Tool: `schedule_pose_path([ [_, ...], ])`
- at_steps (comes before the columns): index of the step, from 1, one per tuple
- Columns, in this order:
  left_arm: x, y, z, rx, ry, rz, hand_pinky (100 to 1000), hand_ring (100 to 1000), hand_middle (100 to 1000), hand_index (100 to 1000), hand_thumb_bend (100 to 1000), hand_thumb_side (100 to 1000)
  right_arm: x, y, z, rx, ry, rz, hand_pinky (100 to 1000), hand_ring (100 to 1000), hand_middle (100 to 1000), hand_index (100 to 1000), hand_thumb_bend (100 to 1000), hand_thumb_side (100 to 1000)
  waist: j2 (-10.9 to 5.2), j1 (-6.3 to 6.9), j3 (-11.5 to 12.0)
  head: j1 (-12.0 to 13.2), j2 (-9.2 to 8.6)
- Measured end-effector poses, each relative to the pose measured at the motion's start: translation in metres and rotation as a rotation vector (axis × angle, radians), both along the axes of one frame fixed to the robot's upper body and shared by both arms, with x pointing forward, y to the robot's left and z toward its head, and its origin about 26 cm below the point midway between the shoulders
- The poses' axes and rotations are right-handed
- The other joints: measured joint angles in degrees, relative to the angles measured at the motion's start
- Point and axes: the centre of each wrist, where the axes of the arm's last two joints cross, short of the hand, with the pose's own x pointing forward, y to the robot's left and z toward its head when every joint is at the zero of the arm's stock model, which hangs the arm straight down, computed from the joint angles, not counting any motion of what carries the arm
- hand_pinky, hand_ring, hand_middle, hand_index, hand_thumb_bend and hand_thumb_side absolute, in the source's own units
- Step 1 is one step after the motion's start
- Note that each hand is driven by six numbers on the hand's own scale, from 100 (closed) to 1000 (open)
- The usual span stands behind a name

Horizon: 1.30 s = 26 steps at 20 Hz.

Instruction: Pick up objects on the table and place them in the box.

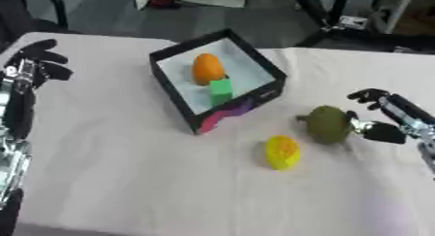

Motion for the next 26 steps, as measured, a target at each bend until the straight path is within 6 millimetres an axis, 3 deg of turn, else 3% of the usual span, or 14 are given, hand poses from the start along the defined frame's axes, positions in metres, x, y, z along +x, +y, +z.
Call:
schedule_pose_path([
  [7,0.0,-0.002,-0.001,-0.005,0.005,-0.005,623,560,582,827,100,951,0.001,0.004,-0.001,-0.002,0.037,0.055,816,857,815,857,100,796,0.0,0.0,0.0,-0.1,0.0],
  [12,0.0,-0.002,-0.001,-0.005,0.007,-0.006,623,560,582,827,100,954,0.002,0.014,0.005,0.016,0.072,0.15,819,857,819,856,100,998,0.0,0.0,0.0,-0.2,0.0],
  [18,0.0,-0.002,0.0,-0.004,0.006,-0.006,623,560,582,827,100,958,0.003,0.028,0.014,-0.026,0.143,0.295,826,859,822,865,100,1000,0.0,0.0,0.0,-0.2,0.0],
  [20,0.0,-0.002,0.0,-0.004,0.005,-0.007,623,560,582,827,100,959,0.003,0.031,0.017,-0.056,0.159,0.33,828,858,819,867,100,937,0.0,0.0,0.0,-0.2,0.0],
  [22,-0.001,-0.002,0.001,-0.004,0.003,-0.007,623,561,582,827,100,960,0.003,0.033,0.019,-0.097,0.175,0.357,828,849,802,863,100,741,0.0,0.0,0.0,-0.2,0.0],
  [23,-0.001,-0.002,0.001,-0.004,0.003,-0.008,623,561,582,827,100,961,0.003,0.034,0.019,-0.118,0.182,0.367,827,847,799,862,100,719,0.0,0.0,0.0,-0.2,0.0],
  [24,-0.001,-0.002,0.001,-0.004,0.003,-0.008,623,561,582,827,100,961,0.003,0.034,0.02,-0.138,0.187,0.374,827,845,792,861,100,570,0.0,0.0,0.0,-0.2,0.0],
  [26,-0.001,-0.003,0.001,-0.003,0.004,-0.011,622,561,582,827,100,962,0.003,0.034,0.02,-0.174,0.192,0.381,826,840,784,864,100,379,0.0,0.0,0.0,-0.2,0.0],
])
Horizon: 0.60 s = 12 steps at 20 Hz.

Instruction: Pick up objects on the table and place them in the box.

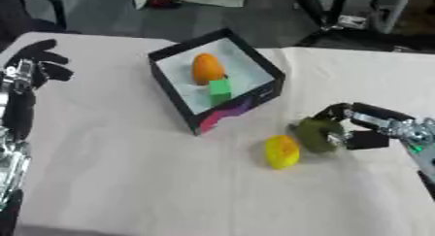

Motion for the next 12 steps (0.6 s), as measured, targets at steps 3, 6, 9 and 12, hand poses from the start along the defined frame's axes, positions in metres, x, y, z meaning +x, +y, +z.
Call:
schedule_pose_path([
  [3,0.0,-0.0009,-0.0001,0.001,0.001,-0.004,620,561,582,827,100,962,0.0001,-0.0002,0.0003,-0.049,-0.014,0.007,823,828,771,859,100,286,0.0,0.0,0.0,0.0,0.0],
  [6,0.0,-0.0009,-0.0001,0.001,0.001,-0.004,620,561,583,827,100,962,0.0002,-0.0016,0.0006,-0.08,-0.046,0.002,816,806,732,825,100,278,0.0,0.0,0.0,0.0,0.0],
  [9,-0.0001,-0.001,-0.0001,0.001,0.001,-0.004,620,561,583,827,100,962,0.0002,-0.0035,0.0003,-0.091,-0.089,-0.013,798,765,614,697,100,255,0.0,0.0,0.0,0.0,0.0],
  [12,-0.0001,-0.001,-0.0001,0.001,0.001,-0.005,619,561,583,827,100,962,0.0003,-0.0056,0.0007,-0.076,-0.157,-0.044,782,733,524,577,100,232,0.0,0.0,0.0,0.0,0.0],
])
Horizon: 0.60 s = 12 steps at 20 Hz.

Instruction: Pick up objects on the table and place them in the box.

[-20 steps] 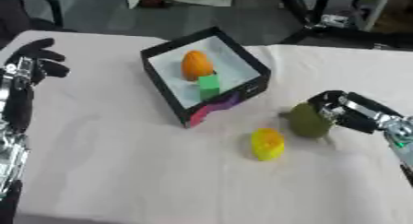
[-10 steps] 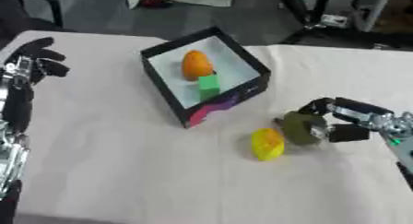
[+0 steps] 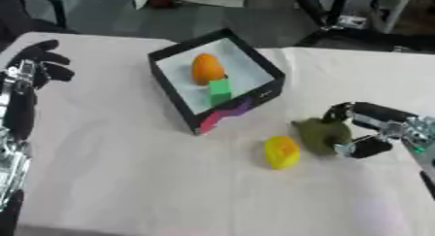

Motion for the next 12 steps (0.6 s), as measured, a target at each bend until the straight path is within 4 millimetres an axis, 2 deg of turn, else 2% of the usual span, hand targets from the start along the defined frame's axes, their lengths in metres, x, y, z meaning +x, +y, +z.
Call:
schedule_pose_path([
  [1,0.0,0.0,0.0,0.0,0.0,0.0,619,562,583,827,100,963,0.0,0.0,0.0,0.01,-0.027,-0.011,765,695,439,454,100,212,0.0,0.0,0.0,0.0,0.0],
  [3,0.0,0.0,0.0,0.0,0.0,0.0,619,562,583,827,100,963,0.0,-0.002,0.001,0.045,-0.092,-0.039,746,658,357,349,100,199,0.0,0.0,-0.01,0.0,0.0],
  [4,0.0,0.0,0.0,-0.001,0.0,0.0,619,562,583,827,100,963,0.0,-0.002,0.001,0.065,-0.126,-0.055,735,637,335,302,100,454,0.0,0.0,-0.01,0.0,0.0],
  [5,0.0,0.0,0.0,-0.001,0.0,0.001,619,562,583,826,100,963,0.0,-0.002,0.001,0.087,-0.162,-0.071,727,624,303,269,100,200,0.0,0.0,-0.03,0.0,0.0],
  [8,0.0,0.0,0.0,-0.003,0.001,0.001,618,562,583,827,100,963,0.0,-0.003,0.003,0.157,-0.264,-0.116,703,584,243,187,100,229,0.0,0.0,-0.06,0.0,0.0],
  [12,0.0,0.0,0.0,-0.007,0.001,-0.002,618,564,586,826,100,963,0.0,-0.001,0.014,0.247,-0.378,-0.129,700,579,236,178,100,256,0.0,0.0,-0.08,0.0,0.0],
])
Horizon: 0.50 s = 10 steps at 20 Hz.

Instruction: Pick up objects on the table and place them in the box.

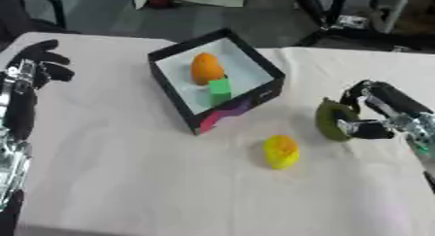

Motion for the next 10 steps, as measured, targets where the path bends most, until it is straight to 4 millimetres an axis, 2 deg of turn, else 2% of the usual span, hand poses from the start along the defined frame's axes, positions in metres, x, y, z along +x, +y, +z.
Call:
schedule_pose_path([
  [4,0.0,-0.001,0.0,-0.002,0.001,-0.005,617,565,587,826,100,964,0.005,0.003,0.032,0.04,-0.093,0.029,699,576,236,178,100,283,0.0,0.0,0.03,0.0,0.0],
  [5,0.0,-0.001,0.0,-0.004,0.001,-0.006,617,565,587,826,100,963,0.007,0.005,0.04,0.047,-0.111,0.039,699,576,237,178,100,428,0.0,0.0,0.1,0.0,0.0],
  [6,0.0,-0.001,0.0,-0.005,0.001,-0.007,617,565,587,826,100,964,0.009,0.007,0.049,0.054,-0.128,0.047,700,576,237,178,100,294,0.0,0.0,0.27,-0.01,0.0],
  [10,0.001,-0.004,0.004,-0.009,-0.008,-0.019,617,565,587,825,100,962,0.018,0.012,0.081,0.079,-0.182,0.069,700,576,240,179,100,325,0.81,0.0,1.7,-0.7,0.0],
])
